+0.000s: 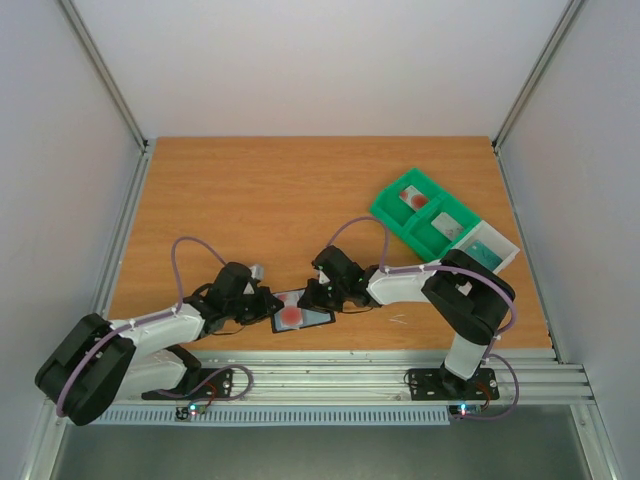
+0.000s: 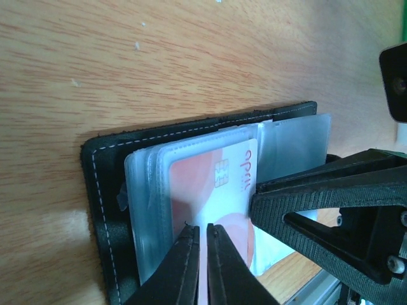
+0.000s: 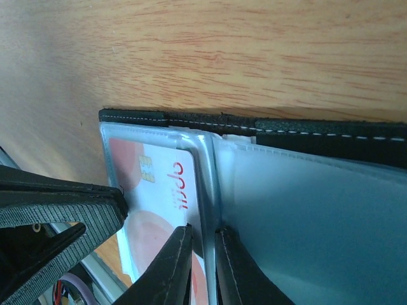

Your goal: Take the credit cards out of the card holder

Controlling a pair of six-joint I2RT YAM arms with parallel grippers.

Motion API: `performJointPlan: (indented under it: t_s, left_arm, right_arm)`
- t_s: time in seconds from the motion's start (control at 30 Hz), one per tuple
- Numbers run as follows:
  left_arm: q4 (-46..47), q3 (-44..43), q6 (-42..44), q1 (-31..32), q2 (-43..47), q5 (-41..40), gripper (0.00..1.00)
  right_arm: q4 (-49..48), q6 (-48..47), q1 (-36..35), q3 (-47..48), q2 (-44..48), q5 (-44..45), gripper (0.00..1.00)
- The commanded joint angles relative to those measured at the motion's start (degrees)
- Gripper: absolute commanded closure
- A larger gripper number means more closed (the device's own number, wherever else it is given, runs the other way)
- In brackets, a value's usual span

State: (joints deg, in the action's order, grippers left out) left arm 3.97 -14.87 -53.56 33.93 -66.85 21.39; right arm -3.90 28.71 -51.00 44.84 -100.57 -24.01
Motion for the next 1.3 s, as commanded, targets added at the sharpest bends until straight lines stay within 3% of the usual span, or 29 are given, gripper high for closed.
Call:
performJointPlan:
  t_s: [0.0, 0.2, 0.33, 0.63, 0.9, 1.27]
  left_arm:
    - [-3.45, 0.37, 0.71, -0.18, -0.45, -1.87, 0.91]
    - [-7.17, -0.16, 0.36, -0.19, 3.47, -2.0, 0.86]
    - [-8.1, 0.18, 0.97, -0.2, 3.82, -2.83, 0.93]
    - [-0.65, 2.03, -0.07, -0.18, -1.97, -1.33, 1.0]
    - [-0.19, 2.07, -0.26, -0.13, -5.45, -2.65, 1.0]
    - [-1.64, 0.55, 1.0, -0.14, -8.33, -3.96, 0.99]
  right_arm:
    - [-0.58, 0.36, -0.23, -0.62, -0.8, -0.25, 0.86]
    - [0.11, 0.45, -0.24, -0.48, -0.24, 0.21, 0.86]
    - [0.12, 0.62, -0.24, -0.45, -0.57, 0.21, 0.86]
    - [1.35, 0.26, -0.24, 0.92, -1.19, -0.74, 0.86]
    - [-0.32, 0.47, 1.3, -2.01, 2.01, -0.07, 0.94]
    - [-3.0, -0.08, 4.83, -4.97, 3.98, -2.93, 0.96]
